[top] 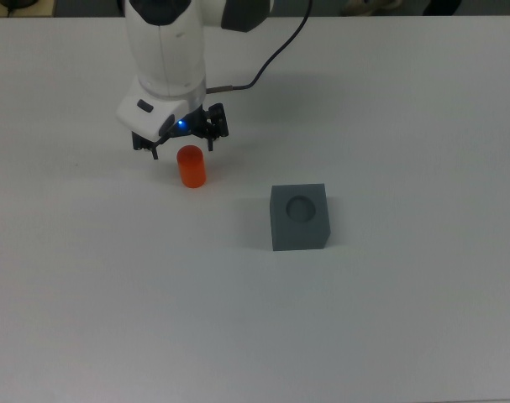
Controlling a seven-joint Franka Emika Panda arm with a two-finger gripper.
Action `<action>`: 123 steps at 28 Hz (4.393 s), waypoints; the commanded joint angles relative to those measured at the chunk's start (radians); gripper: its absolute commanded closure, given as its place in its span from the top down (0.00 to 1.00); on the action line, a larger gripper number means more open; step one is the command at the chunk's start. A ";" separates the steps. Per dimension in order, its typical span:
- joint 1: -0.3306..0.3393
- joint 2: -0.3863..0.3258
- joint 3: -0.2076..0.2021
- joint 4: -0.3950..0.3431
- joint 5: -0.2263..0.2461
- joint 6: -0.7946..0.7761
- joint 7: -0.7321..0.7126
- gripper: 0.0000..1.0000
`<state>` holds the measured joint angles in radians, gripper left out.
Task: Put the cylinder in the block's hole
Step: 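Lower the gripper onto the orange cylinder and close to grasp it, then lift the orange cylinder and carry it over the grey block's hole, then lower the cylinder into the hole of the grey block, then open the gripper to release the cylinder and raise it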
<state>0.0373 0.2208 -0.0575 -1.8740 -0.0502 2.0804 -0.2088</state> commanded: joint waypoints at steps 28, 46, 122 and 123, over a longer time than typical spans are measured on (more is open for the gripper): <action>0.018 0.042 0.008 0.053 -0.031 -0.026 0.049 0.15; 0.033 0.141 0.079 0.412 0.102 -0.188 0.221 0.16; 0.108 0.160 0.097 0.487 0.016 -0.212 0.275 1.00; 0.107 0.154 0.085 0.487 0.016 -0.232 0.270 1.00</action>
<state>0.1434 0.4478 0.0808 -1.3682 -0.0275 1.9233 0.0580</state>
